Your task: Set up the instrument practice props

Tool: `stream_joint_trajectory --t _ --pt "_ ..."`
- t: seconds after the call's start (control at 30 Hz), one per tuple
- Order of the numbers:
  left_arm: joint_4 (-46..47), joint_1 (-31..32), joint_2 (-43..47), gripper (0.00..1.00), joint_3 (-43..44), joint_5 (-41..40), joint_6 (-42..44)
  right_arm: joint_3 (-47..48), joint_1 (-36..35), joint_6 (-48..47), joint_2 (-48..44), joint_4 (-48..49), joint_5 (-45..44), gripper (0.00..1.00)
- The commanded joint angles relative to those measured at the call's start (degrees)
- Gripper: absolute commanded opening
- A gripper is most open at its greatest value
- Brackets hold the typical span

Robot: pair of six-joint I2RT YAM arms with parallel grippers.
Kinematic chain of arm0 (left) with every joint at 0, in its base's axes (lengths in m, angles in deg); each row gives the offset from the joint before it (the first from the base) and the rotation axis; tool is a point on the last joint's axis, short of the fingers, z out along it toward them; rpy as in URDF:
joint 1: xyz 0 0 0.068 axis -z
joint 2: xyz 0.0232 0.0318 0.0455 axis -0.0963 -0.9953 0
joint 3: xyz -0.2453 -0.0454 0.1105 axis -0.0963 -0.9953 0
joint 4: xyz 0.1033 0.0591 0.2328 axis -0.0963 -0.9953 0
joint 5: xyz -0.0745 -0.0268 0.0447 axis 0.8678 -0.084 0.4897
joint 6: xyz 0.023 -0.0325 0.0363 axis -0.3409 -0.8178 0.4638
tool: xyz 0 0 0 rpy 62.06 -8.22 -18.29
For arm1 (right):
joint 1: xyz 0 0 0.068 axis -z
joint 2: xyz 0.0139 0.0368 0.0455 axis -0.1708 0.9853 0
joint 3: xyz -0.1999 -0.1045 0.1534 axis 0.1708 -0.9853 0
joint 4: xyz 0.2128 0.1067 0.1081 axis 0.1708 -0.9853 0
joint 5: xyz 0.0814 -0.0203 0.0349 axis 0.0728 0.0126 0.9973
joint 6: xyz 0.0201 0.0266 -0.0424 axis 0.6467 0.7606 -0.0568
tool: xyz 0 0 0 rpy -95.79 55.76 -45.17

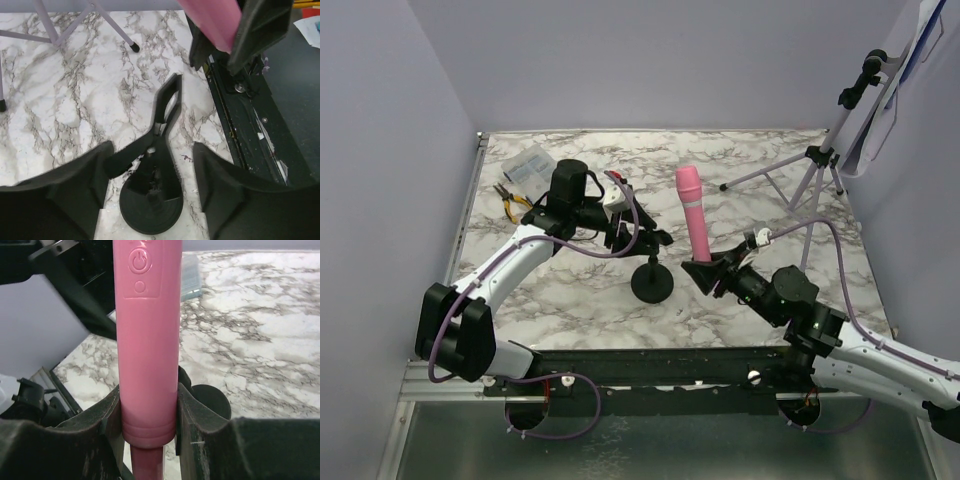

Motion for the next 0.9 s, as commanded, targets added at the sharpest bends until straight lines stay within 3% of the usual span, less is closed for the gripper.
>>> stream_joint_trajectory --t 0.0,0.03,0.07,0.3,0.6,0.87 --pt "2.43 0.14 -1.48 0.49 1.64 2.5 -1.68 -1.95 0.01 -11.26 0.13 9.15 8.22 0.01" --pt "2.45 0.14 -1.76 0.34 1.72 2.04 -1.92 -2.3 0.01 -12.46 0.33 10.42 9.1 0.0" --pt "2.43 0.14 -1.93 0.25 1.8 1.73 -2.07 -2.66 0.03 -13.35 0.71 11.39 9.43 0.01" --pt "2.21 0.02 -2.82 0.0 1.98 0.87 -2.24 -2.26 0.05 -15.66 3.79 10.14 7.57 0.01" --pt "1.46 -0.04 -2.4 0.0 1.35 1.13 -1.54 -8.8 0.05 -24.83 4.66 16.94 4.89 0.01" --pt "1.12 -0.21 -2.2 0.0 1.71 2.29 -1.63 -6.55 1.37 -33.23 17.96 26.09 4.16 0.01"
